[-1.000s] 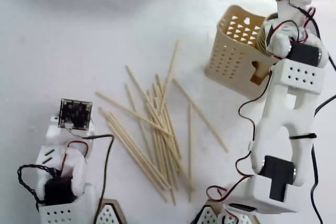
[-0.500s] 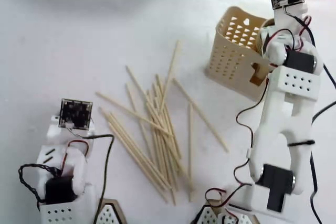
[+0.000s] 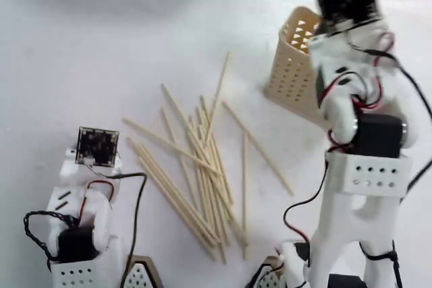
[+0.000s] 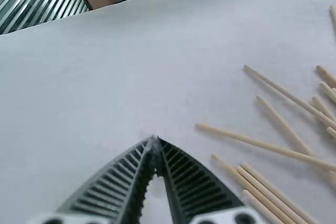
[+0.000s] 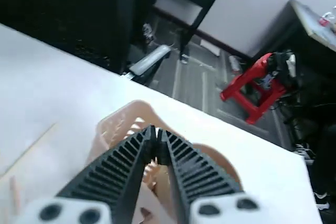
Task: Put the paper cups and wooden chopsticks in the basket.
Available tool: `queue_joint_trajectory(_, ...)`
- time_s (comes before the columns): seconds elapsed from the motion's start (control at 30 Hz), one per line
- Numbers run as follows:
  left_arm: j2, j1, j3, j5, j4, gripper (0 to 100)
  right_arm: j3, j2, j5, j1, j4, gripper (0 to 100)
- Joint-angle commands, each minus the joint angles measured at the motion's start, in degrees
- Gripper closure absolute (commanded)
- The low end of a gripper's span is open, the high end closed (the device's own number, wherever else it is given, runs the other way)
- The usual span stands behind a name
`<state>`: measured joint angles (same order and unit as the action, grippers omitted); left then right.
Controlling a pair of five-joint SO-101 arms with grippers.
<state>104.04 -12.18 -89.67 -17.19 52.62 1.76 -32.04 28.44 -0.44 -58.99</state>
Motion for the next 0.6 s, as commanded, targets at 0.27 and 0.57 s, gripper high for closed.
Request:
queue_joint_trajectory(0.27, 0.4, -0.31, 0.44, -0.44, -1.14, 98, -5.36, 7.87, -3.6, -8.04, -11.21, 90.1)
queue_joint_trajectory(0.57, 0.4, -0.31, -0.18, -0.44, -1.49, 98, -33.32, 31.34, -4.66, -8.4, -24.22, 80.9)
